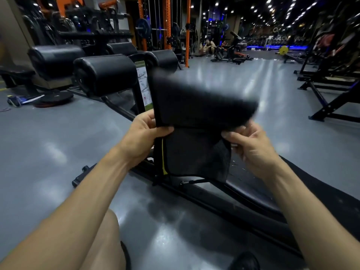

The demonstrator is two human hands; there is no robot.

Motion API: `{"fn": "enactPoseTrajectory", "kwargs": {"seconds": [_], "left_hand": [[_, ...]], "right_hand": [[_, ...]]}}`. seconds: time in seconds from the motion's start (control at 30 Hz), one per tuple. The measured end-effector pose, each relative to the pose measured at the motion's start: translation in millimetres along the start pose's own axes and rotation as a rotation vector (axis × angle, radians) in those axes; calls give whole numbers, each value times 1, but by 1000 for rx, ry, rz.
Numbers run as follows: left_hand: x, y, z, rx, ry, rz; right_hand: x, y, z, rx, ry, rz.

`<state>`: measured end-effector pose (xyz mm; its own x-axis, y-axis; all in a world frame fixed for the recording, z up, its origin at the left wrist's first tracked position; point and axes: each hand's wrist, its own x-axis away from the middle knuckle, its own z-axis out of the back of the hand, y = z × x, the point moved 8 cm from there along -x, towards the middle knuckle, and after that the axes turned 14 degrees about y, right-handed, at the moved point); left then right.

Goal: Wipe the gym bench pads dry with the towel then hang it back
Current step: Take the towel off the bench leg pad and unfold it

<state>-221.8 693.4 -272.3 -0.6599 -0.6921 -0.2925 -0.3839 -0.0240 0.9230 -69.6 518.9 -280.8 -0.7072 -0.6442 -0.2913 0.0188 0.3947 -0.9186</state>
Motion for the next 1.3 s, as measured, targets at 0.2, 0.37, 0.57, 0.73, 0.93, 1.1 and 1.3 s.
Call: {"fn": "enactPoseTrajectory", "kwargs": {"seconds": [0.2,0.37,0.57,0.73,0.93,1.1,1.3], "left_hand": [[-3,16,-1,-242,-45,-127],[-17,11,7,-495,-60,-216],[-40,-28,32,-538,-103,-251],[-95,-80,62,-510,-159,-96],[-167,-141,82,-512,-301,34],[-209,-172,92,-551,-333,88],[-252,-155,75,-515,-340,68]], "right_hand": [[-14,-1,12,127,-49,-32],[-18,26,13,210,-106,-104],[-26,88,1,33,-66,-270],[-53,148,-27,-90,-173,-415],[-93,217,-37,-178,-179,-632],[-134,236,-48,-249,-50,-625],[-171,206,-42,-350,148,-521]]}}
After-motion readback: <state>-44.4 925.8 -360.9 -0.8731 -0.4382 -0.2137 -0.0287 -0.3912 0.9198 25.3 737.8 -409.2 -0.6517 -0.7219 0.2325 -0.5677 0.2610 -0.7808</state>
